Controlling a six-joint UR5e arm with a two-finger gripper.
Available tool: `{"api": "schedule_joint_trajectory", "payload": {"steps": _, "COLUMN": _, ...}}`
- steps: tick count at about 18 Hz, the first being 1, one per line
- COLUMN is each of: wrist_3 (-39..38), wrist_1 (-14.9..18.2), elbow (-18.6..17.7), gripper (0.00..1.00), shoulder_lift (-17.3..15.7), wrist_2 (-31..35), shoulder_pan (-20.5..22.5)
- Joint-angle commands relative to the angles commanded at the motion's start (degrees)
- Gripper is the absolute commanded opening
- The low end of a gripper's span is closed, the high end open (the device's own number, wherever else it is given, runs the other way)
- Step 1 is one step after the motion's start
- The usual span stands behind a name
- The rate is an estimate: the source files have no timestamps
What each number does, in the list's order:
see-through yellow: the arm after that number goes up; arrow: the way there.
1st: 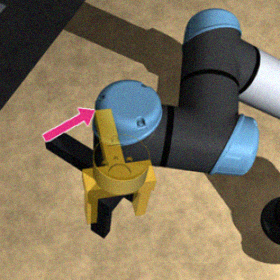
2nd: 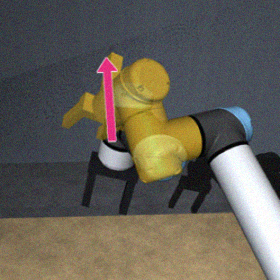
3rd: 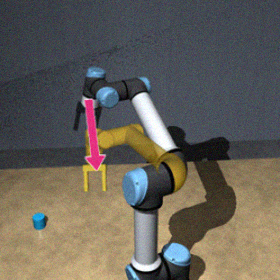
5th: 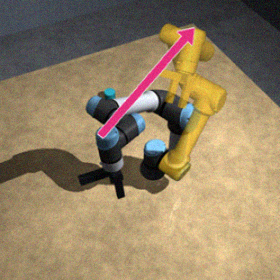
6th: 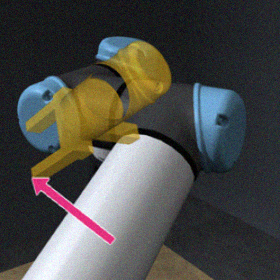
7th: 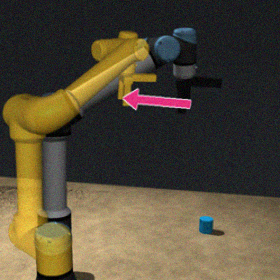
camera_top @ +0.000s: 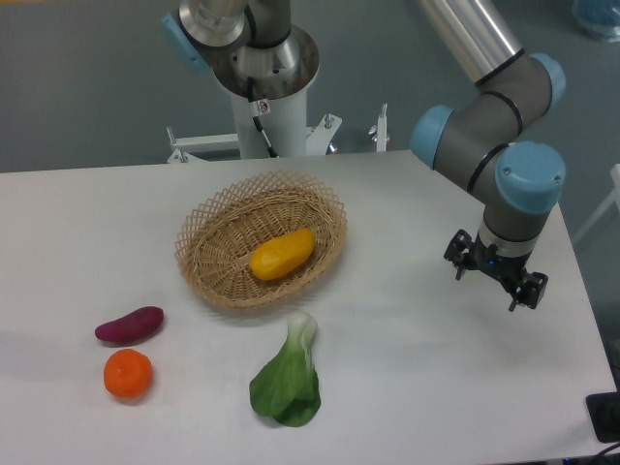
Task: Pick up the mango from the basket
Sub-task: 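Move the open gripper from its start pose toward the wicker basket, then lower the gripper into the basket over the yellow mango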
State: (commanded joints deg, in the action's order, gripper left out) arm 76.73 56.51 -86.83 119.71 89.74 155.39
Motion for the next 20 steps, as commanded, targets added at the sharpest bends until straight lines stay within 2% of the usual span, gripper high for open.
{"api": "schedule_joint_trajectory", "payload": {"steps": 3, "wrist_3": -0.26, "wrist_1": -0.26, "elbow": -1.14, "gripper": 1.00, "shoulder_lift": -0.79, "wrist_2": -0.88, "shoulder_pan": -1.75}}
{"api": "schedule_joint_trajectory", "payload": {"steps": 8, "wrist_3": -5.62, "wrist_1": -0.35, "elbow": -1.75, "gripper": 1.00, "shoulder_lift": -1.85, "wrist_2": -4.57, "shoulder_pan": -3.25}}
{"api": "schedule_joint_trajectory", "payload": {"steps": 13, "wrist_3": -6.24, "wrist_1": -0.70, "elbow": -7.81, "gripper": 1.00, "shoulder_lift": -6.06, "wrist_2": -4.92, "shoulder_pan": -4.92}}
{"api": "schedule_joint_trajectory", "payload": {"steps": 16, "wrist_3": -6.68, "wrist_1": -0.79, "elbow": -11.15, "gripper": 1.00, "shoulder_lift": -8.61, "wrist_2": -8.08, "shoulder_pan": -5.71}}
{"api": "schedule_joint_trajectory", "payload": {"steps": 20, "wrist_3": -6.86, "wrist_1": -0.79, "elbow": -14.06, "gripper": 1.00, "shoulder_lift": -10.46, "wrist_2": -9.41, "shoulder_pan": -8.08}}
